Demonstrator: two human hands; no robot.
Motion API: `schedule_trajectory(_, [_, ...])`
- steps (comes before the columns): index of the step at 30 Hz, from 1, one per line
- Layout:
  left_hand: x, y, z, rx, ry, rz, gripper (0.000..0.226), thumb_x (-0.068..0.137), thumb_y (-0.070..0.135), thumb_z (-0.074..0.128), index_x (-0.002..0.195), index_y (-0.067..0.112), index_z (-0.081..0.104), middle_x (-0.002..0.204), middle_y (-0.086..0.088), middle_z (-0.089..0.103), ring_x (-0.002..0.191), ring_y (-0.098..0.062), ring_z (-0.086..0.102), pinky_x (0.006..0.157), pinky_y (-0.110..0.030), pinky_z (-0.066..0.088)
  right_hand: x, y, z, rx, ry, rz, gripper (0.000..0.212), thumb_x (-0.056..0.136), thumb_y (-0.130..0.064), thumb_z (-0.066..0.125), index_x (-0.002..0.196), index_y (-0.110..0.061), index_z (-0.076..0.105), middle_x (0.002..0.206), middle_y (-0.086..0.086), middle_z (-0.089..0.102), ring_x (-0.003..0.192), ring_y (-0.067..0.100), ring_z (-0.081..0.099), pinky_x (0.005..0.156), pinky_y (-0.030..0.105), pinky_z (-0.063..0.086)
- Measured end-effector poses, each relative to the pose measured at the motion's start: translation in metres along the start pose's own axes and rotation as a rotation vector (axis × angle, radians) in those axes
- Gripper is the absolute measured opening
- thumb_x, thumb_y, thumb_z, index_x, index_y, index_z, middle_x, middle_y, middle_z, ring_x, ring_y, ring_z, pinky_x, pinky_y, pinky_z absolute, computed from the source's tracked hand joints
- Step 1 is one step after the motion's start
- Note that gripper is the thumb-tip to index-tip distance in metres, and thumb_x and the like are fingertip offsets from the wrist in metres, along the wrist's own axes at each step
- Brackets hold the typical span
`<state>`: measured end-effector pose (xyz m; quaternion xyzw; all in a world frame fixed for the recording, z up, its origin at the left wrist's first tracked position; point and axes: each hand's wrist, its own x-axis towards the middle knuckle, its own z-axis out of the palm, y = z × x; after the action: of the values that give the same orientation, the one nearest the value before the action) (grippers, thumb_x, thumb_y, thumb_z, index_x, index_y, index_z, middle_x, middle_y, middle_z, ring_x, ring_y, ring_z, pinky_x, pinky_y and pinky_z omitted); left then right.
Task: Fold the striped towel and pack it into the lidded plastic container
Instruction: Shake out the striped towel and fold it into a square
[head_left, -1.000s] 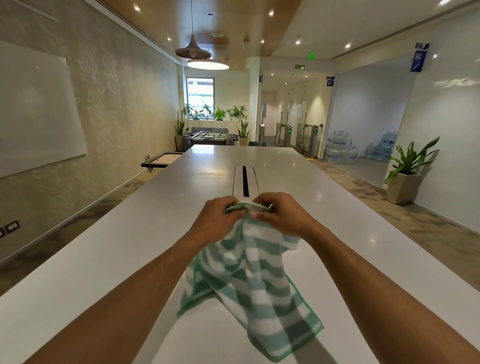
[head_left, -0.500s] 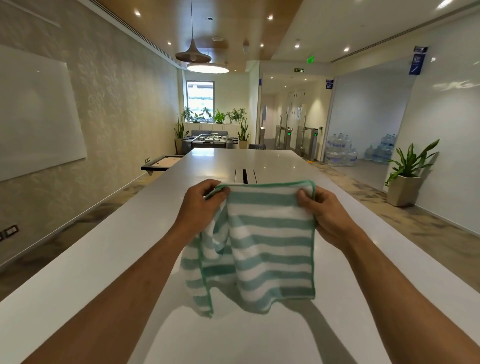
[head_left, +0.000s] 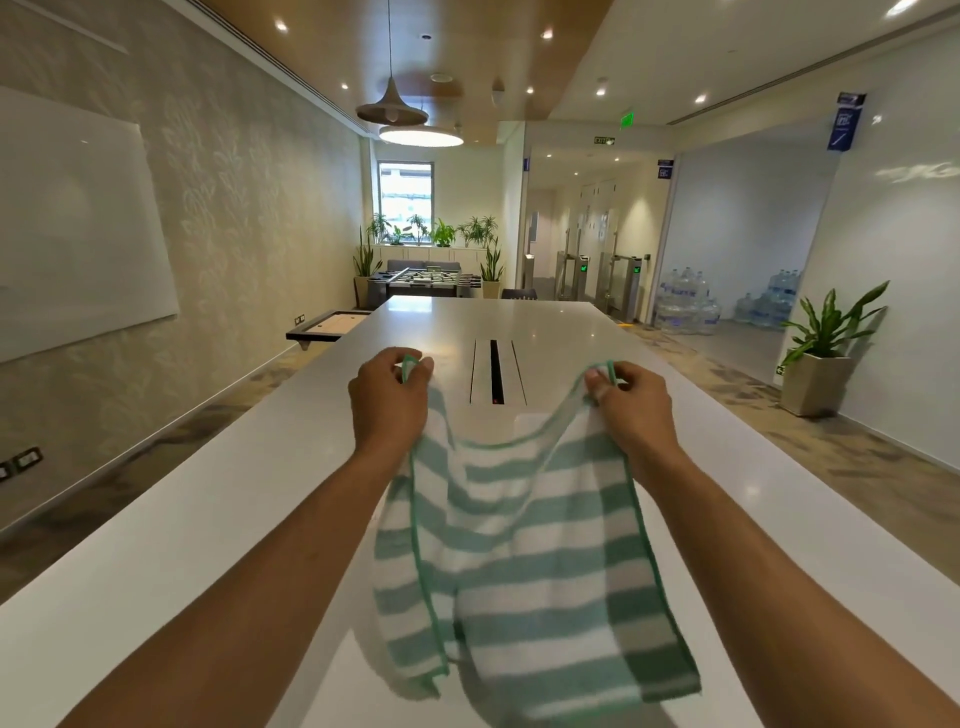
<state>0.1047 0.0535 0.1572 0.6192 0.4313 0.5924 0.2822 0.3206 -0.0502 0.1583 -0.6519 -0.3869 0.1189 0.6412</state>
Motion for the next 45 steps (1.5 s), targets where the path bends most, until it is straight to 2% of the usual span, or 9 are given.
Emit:
schedule_trajectory(2, [-0.001, 0.004, 0.000, 0.053, 0.030, 0.030, 0.018, 0.090, 0.033, 0.063, 0.095, 0.015, 0.064, 0.096, -0.001, 0.065, 0.096, -0.025, 0.059, 0.081, -0.036, 0.049, -0.002, 0.000, 0.006, -0.035, 0.021, -0.030, 0.004, 0.093, -0.033, 0.059, 0.091, -0.031, 0.062, 0.096, -0.002, 0.066, 0.081, 0.008, 0.059, 0.074, 0.028, 0.044])
schedule_trajectory(7, [-0.021, 0.015, 0.010, 0.113, -0.013, 0.025, 0.020, 0.089, 0.037, 0.062, 0.085, 0.021, 0.050, 0.076, 0.012, 0.049, 0.085, -0.018, 0.048, 0.068, -0.030, 0.038, -0.019, 0.006, 0.028, -0.085, -0.119, -0.110, 0.023, 0.093, -0.047, 0.053, 0.088, -0.028, 0.065, 0.088, -0.003, 0.069, 0.079, 0.013, 0.063, 0.070, 0.030, 0.051])
schedule_trajectory(13, [-0.045, 0.009, 0.031, 0.045, -0.146, 0.018, 0.024, 0.084, 0.040, 0.068, 0.071, 0.020, 0.067, 0.067, 0.010, 0.065, 0.067, -0.007, 0.061, 0.059, -0.020, 0.043, -0.046, 0.007, 0.054, -0.156, -0.230, -0.260, 0.034, 0.098, -0.040, 0.047, 0.088, -0.017, 0.069, 0.073, -0.006, 0.064, 0.066, 0.006, 0.057, 0.059, 0.015, 0.041])
schedule_trajectory(15, [-0.050, 0.006, 0.033, 0.030, -0.147, 0.015, 0.024, 0.085, 0.041, 0.067, 0.074, 0.020, 0.072, 0.066, 0.014, 0.065, 0.065, -0.003, 0.061, 0.058, -0.015, 0.040, -0.052, 0.008, 0.059, -0.176, -0.264, -0.270, 0.034, 0.100, -0.037, 0.046, 0.095, -0.015, 0.071, 0.080, -0.003, 0.068, 0.070, 0.005, 0.058, 0.061, 0.011, 0.039])
schedule_trajectory(18, [-0.056, 0.006, 0.035, 0.024, -0.114, 0.009, 0.024, 0.088, 0.039, 0.064, 0.086, 0.019, 0.077, 0.069, 0.017, 0.062, 0.064, 0.005, 0.057, 0.059, -0.009, 0.037, -0.057, 0.007, 0.062, -0.178, -0.283, -0.263, 0.034, 0.101, -0.030, 0.044, 0.113, -0.011, 0.070, 0.103, 0.004, 0.071, 0.089, 0.014, 0.063, 0.080, 0.026, 0.050])
schedule_trajectory(22, [-0.063, 0.006, 0.034, -0.004, -0.171, 0.019, 0.022, 0.091, 0.034, 0.061, 0.099, 0.019, 0.076, 0.079, 0.013, 0.069, 0.067, 0.006, 0.059, 0.062, -0.004, 0.039, -0.058, 0.004, 0.061, -0.160, -0.341, -0.258, 0.034, 0.103, -0.026, 0.042, 0.116, -0.010, 0.068, 0.111, 0.009, 0.068, 0.102, 0.020, 0.062, 0.094, 0.036, 0.050])
schedule_trajectory(29, [-0.068, 0.004, 0.026, 0.011, -0.160, 0.026, 0.020, 0.089, 0.029, 0.065, 0.101, 0.017, 0.075, 0.092, 0.002, 0.074, 0.075, -0.003, 0.062, 0.071, -0.011, 0.047, -0.062, 0.006, 0.059, -0.089, -0.248, -0.190, 0.028, 0.097, -0.028, 0.056, 0.114, -0.014, 0.072, 0.102, 0.003, 0.075, 0.092, 0.014, 0.070, 0.090, 0.033, 0.056])
schedule_trajectory(35, [-0.073, 0.010, 0.024, 0.003, -0.173, 0.081, 0.020, 0.088, 0.028, 0.066, 0.102, 0.017, 0.075, 0.094, 0.002, 0.074, 0.082, -0.007, 0.065, 0.080, -0.019, 0.052, -0.060, 0.001, 0.060, -0.166, -0.183, -0.217, 0.027, 0.093, -0.029, 0.062, 0.113, -0.013, 0.069, 0.105, 0.004, 0.074, 0.088, 0.011, 0.068, 0.079, 0.018, 0.052])
schedule_trajectory(45, [-0.076, 0.007, 0.027, 0.008, -0.119, 0.083, 0.020, 0.090, 0.024, 0.065, 0.104, 0.014, 0.074, 0.100, -0.002, 0.074, 0.084, -0.009, 0.064, 0.078, -0.015, 0.049, -0.063, -0.008, 0.056, -0.270, -0.279, -0.233, 0.019, 0.097, -0.024, 0.055, 0.107, -0.011, 0.065, 0.108, 0.009, 0.071, 0.099, 0.022, 0.067, 0.085, 0.030, 0.051])
